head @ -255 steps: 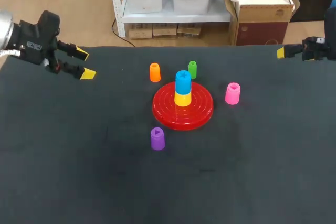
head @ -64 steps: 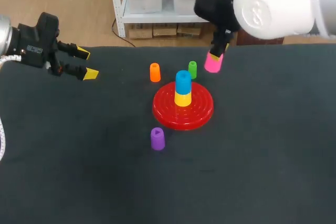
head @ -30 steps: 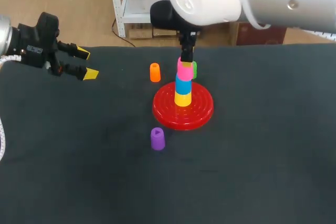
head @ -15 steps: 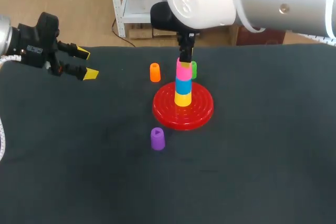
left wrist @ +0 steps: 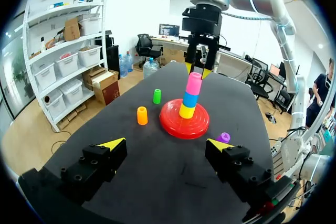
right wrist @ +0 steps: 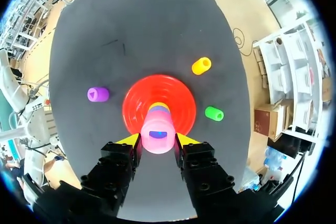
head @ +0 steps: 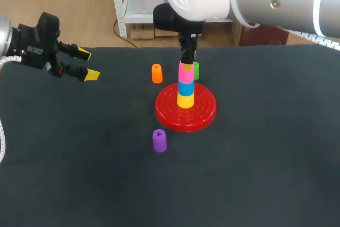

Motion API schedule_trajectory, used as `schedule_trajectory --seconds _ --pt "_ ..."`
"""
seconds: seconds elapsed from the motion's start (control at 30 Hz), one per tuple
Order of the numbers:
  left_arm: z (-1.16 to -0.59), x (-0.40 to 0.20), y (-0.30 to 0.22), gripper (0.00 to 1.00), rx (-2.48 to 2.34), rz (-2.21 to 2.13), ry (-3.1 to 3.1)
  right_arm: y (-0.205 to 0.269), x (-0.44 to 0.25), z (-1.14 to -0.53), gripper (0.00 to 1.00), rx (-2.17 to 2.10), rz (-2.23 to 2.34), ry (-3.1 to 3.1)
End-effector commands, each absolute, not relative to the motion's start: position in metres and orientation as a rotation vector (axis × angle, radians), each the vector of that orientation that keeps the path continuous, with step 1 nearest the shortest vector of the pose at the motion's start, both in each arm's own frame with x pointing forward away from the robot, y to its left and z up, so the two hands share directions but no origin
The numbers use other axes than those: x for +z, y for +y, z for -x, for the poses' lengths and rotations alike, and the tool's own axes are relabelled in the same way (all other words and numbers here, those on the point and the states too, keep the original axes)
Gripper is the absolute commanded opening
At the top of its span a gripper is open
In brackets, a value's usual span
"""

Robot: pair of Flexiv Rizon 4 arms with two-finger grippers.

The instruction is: Pick up and stack the cylinders on the red base in this order: pink,purple,orange,green

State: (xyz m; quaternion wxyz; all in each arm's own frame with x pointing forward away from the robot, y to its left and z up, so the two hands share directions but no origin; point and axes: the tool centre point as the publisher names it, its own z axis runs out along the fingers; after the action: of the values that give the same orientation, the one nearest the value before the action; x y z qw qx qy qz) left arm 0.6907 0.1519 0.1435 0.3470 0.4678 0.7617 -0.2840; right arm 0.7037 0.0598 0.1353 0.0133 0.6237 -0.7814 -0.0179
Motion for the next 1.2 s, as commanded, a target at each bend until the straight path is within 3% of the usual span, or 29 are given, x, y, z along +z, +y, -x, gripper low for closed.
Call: schedule_trajectory --seconds 0.03,0.27,0.3,0.33,0.37,1.03,1.2 --pt "-0.691 0.142 0.152 1.00 -0.737 -1.213 1.972 0.064 0.124 -0.707 0.00 -0.066 -1.924 -2.401" --pt "-0.691 0.142 0.152 1.00 -0.737 -1.213 1.972 0.061 0.124 -0.704 0.00 -0.100 -1.934 -2.392" --pt "-0.691 0.142 0.152 1.00 -0.737 -1.213 1.972 0.061 0.125 -0.704 0.10 -0.099 -1.936 -2.393" --pt "-0.691 0.142 0.152 1.00 -0.737 -1.213 1.972 0.060 0.127 -0.704 0.41 -0.100 -1.940 -2.396" --pt "-0.691 0.142 0.152 1.00 -0.737 -1.213 1.972 0.060 0.129 -0.704 1.00 -0.100 -1.942 -2.403" --pt "-0.691 0.142 0.152 1.00 -0.737 -1.213 1.972 0.088 0.154 -0.718 1.00 -0.107 -2.015 -2.478" --pt "-0.691 0.142 0.152 1.00 -0.737 -1.213 1.972 0.101 0.160 -0.698 1.00 -0.059 -2.151 -2.422"
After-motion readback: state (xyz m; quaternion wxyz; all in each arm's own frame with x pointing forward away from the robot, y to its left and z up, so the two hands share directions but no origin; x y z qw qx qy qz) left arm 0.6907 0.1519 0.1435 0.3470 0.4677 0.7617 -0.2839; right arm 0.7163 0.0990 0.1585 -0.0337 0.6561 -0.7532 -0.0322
